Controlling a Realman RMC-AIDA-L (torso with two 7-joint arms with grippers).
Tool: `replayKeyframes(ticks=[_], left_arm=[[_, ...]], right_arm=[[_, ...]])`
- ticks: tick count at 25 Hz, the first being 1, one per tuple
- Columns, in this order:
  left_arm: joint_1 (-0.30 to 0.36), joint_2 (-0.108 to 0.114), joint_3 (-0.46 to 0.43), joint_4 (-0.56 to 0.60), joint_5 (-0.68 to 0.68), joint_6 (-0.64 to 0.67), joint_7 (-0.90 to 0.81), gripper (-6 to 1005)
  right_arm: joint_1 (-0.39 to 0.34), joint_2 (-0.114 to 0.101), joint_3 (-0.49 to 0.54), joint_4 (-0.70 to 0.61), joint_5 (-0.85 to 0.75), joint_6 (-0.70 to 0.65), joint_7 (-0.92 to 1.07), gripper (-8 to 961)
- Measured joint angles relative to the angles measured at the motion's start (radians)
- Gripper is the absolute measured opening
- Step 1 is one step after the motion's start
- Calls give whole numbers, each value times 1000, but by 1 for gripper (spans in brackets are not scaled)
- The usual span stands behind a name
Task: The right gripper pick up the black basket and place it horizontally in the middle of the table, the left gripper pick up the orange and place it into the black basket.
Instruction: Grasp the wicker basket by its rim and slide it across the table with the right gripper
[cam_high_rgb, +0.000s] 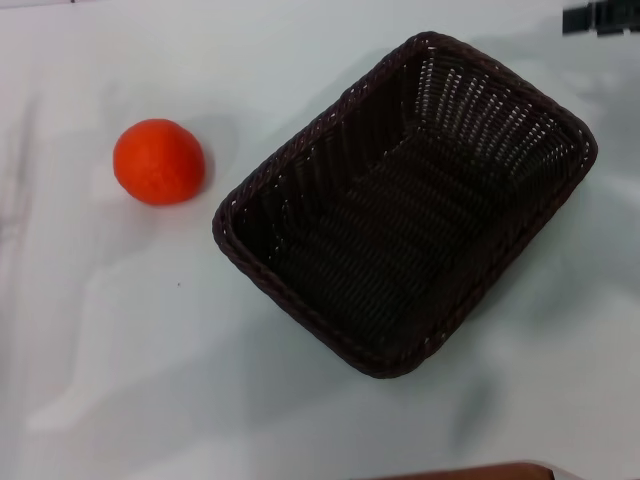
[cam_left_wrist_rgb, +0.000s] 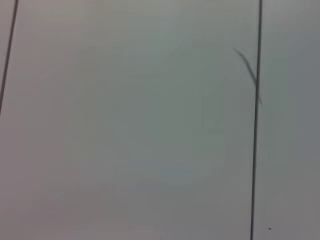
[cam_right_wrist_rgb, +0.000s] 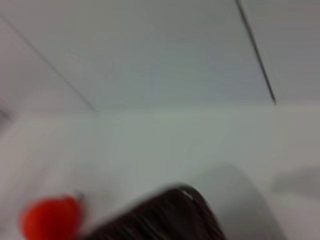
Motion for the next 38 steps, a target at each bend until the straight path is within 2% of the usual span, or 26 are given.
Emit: replayKeyframes(ticks=[3,5,10,18,24,29,35,38], left_arm=[[4,0,-2,2,0,-3,0,891],[6,-1,-2,2,0,-5,0,892],[10,-3,-2,3,0,-8,-1,892],[18,-5,-2,5,-1,-25,-4,891],[20,-5,2,7,-2,-27,-5,891],[21,-5,0,26,-2,-31,-5,890],[22,-5,-2,29,-2,-33,-5,890],[21,-5,-1,29,-2,-34,-5,889]], right_arm=[[78,7,-21,-15,-188,22,57,745],[104,14,-49,-13,-255,12,77,745],[115,25,-141,19,-263,-26,95,745],[112,59,-259,66,-272,-115,130,745],[96,64,-374,130,-274,-244,170,731],[100,65,-393,196,-269,-313,164,720],[92,66,-398,213,-228,-344,151,549],[86,63,-398,210,-214,-341,150,412]])
